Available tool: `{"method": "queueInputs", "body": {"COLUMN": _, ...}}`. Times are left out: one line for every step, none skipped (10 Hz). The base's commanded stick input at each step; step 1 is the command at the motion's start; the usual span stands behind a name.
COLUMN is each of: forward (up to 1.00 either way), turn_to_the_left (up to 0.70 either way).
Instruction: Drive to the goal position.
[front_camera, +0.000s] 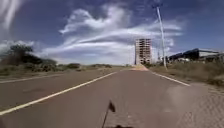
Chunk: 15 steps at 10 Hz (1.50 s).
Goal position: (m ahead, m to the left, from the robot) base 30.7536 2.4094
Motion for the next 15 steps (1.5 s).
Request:
{"method": "queueInputs", "body": {"forward": 1.0, "turn_to_the_left": -0.4}}
{"method": "queueInputs", "body": {"forward": 1.0, "turn_to_the_left": -0.4}}
{"method": "queueInputs", "body": {"forward": 1.0, "turn_to_the_left": -0.4}}
{"method": "queueInputs", "body": {"forward": 1.0, "turn_to_the_left": -0.4}}
{"method": "queueInputs", "body": {"forward": 1.0, "turn_to_the_left": -0.21}}
{"method": "queueInputs", "body": {"forward": 1.0, "turn_to_the_left": -0.1}}
{"method": "queueInputs", "body": {"forward": 1.0, "turn_to_the_left": 0.0}}
{"method": "queueInputs", "body": {"forward": 1.0, "turn_to_the_left": 0.0}}
{"method": "queueInputs", "body": {"forward": 1.0, "turn_to_the_left": 0.0}}
{"method": "queueInputs", "body": {"forward": 1.0, "turn_to_the_left": 0.0}}
{"method": "queueInputs", "body": {"forward": 1.0, "turn_to_the_left": 0.0}}
{"method": "queueInputs", "body": {"forward": 1.0, "turn_to_the_left": 0.0}}
{"method": "queueInputs", "body": {"forward": 1.0, "turn_to_the_left": 0.0}}
{"method": "queueInputs", "body": {"forward": 1.0, "turn_to_the_left": 0.0}}
{"method": "queueInputs", "body": {"forward": 1.0, "turn_to_the_left": 0.0}}
